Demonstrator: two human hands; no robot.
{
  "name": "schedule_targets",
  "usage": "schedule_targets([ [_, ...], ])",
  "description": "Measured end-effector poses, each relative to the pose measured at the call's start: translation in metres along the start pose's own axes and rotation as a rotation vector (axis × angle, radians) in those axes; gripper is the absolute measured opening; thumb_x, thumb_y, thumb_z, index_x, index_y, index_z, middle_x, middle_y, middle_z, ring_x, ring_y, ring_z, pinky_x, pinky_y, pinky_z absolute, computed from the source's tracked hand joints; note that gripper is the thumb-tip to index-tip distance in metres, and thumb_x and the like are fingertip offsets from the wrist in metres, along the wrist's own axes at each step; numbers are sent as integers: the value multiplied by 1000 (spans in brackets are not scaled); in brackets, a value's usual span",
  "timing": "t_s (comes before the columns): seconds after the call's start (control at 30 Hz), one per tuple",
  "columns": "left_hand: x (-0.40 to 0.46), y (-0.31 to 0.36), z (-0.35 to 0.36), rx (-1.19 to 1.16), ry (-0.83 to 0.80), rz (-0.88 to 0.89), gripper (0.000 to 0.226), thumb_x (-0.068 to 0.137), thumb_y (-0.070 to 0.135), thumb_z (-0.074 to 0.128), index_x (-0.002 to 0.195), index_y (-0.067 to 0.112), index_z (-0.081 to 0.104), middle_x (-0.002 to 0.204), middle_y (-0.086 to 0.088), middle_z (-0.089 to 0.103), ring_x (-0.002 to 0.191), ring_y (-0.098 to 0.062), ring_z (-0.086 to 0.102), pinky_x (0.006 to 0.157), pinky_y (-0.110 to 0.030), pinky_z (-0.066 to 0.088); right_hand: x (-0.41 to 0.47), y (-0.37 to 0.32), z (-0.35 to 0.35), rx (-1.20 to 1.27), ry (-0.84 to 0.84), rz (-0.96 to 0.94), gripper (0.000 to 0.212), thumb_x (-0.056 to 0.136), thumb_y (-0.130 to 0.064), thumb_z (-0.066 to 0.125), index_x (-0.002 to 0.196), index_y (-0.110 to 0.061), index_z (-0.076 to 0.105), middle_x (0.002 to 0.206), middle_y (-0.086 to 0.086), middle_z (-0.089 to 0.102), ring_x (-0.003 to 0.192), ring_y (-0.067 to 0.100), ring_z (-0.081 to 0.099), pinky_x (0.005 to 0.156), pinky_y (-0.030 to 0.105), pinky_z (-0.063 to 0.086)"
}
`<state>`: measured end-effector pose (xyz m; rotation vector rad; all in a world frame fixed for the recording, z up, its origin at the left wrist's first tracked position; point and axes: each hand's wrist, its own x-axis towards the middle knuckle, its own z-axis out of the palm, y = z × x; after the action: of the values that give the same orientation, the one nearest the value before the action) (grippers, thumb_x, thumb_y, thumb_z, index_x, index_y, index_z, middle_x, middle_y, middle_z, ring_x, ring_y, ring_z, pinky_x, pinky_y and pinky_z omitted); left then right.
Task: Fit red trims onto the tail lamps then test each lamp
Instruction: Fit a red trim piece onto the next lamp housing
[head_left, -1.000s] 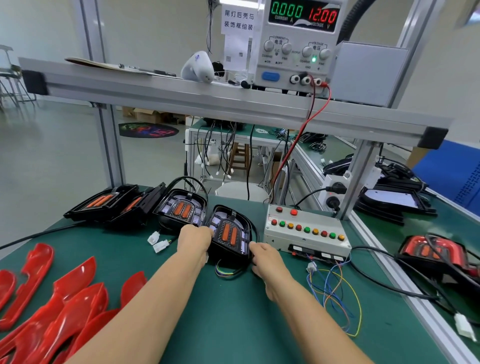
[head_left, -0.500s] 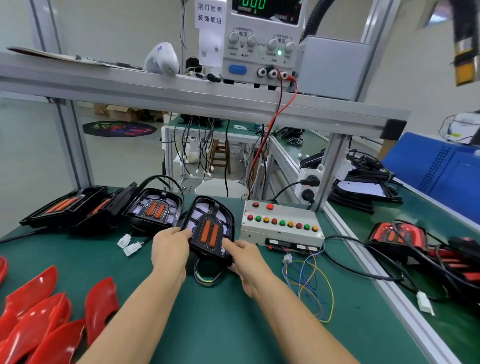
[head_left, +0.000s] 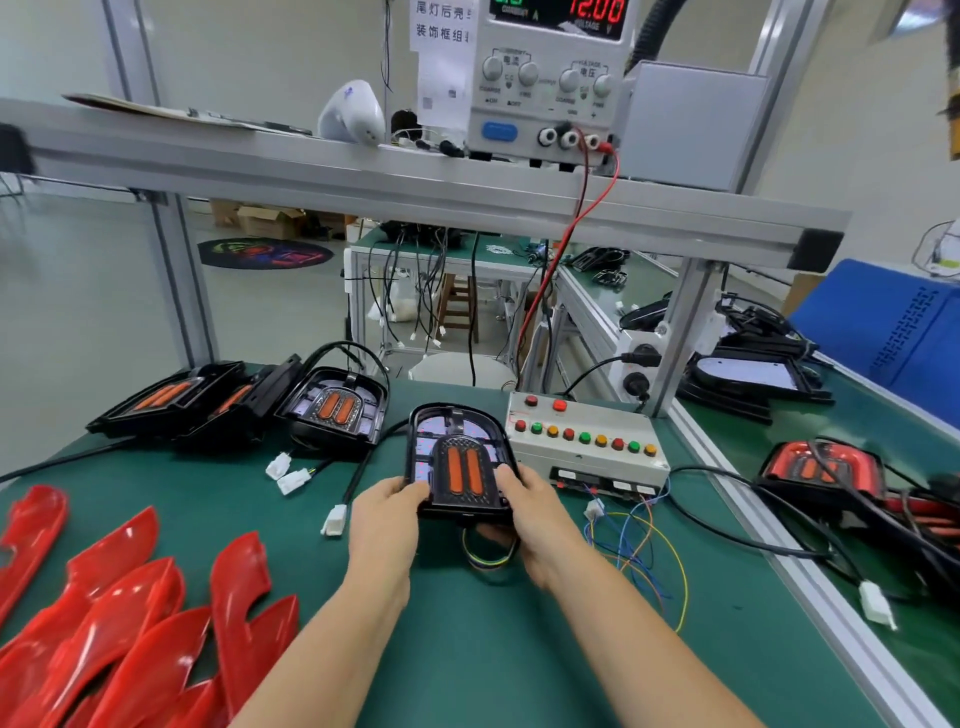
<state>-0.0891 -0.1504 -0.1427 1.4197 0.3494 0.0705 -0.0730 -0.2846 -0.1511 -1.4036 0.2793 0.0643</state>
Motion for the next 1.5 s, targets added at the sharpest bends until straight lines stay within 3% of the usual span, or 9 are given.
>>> schedule_targets([
  [0.2, 5, -5, -3, 84, -14, -8, 37, 94, 38, 49, 88, 8, 69, 89, -1, 69, 83, -18, 55, 76, -34, 41, -7, 6, -15, -5, -9, -17, 20, 101, -16, 47, 102, -16, 67, 82, 0, 75, 68, 11, 69, 57, 28, 57],
  [0.43, 22, -10, -12, 293, 151, 99, 28, 91, 22, 48, 64, 19, 49, 61, 2, 44, 61, -19, 38, 55, -31, 31, -18, 6, -37, -77, -29, 0, 22, 102, -17, 46, 105, -16, 67, 89, 3, 76, 74, 14, 68, 59, 30, 58],
  [0.6, 22, -19, -7, 426, -63, 86, 28, 94, 42, 46, 116, 28, 57, 122, 2, 59, 119, -25, 48, 108, -43, 33, -31, 8, -53, -156, -19, -1, 22, 102, -18, 47, 106, -17, 68, 91, 5, 76, 77, 16, 69, 61, 31, 57],
  [0.77, 18, -16, 7, 502, -262, 43, 58, 96, 30, 46, 150, 26, 25, 149, 0, 38, 137, -24, 34, 114, -41, 25, -43, 8, -59, -248, 13, -27, 20, 100, -18, 49, 91, -27, 64, 73, -13, 74, 67, 6, 71, 53, 23, 54],
  [0.93, 14, -2, 10, 758, -279, 103, 31, 91, 6, 42, 115, 20, 57, 138, -9, 50, 126, -26, 45, 103, -33, 35, -52, 7, -61, -324, 4, -56, 15, 98, -19, 53, 103, -26, 66, 80, -14, 75, 73, 6, 72, 56, 21, 55],
  [1.03, 15, 2, 9, 862, -265, 134, 22, 82, -1, 39, 69, 17, 36, 91, -13, 54, 86, -29, 47, 75, -35, 40, -55, 7, -58, -421, 17, -90, 16, 97, -17, 55, 95, -31, 63, 80, -22, 71, 71, 1, 70, 64, 23, 57],
  [1.2, 15, 19, 6, 1075, -326, 162, 11, 84, 0, 40, 74, 4, 43, 112, -24, 58, 102, -38, 55, 85, -40, 44, -61, -4, -51, -561, -4, -57, 15, 97, -16, 53, 104, -28, 59, 100, -4, 69, 81, 13, 69, 61, 28, 57],
  [1.3, 17, 36, -4, 1145, -318, 227, 21, 81, 0, 42, 95, -7, 57, 112, -25, 61, 108, -38, 56, 86, -40, 46, -63, -10, -53, -750, -4, -97, 15, 96, -20, 53, 109, -23, 60, 109, 2, 69, 97, 21, 65, 86, 41, 55],
  [1.5, 23, 89, -58, 1175, -250, 321, 33, 85, -1, 48, 104, 11, 73, 111, -8, 69, 105, -28, 62, 85, -27, 49, -73, -19, -44, -1145, 62, -115, 53, 101, -29, 43, 150, -11, 28, 150, 11, 41, 135, 28, 41, 104, 34, 34],
])
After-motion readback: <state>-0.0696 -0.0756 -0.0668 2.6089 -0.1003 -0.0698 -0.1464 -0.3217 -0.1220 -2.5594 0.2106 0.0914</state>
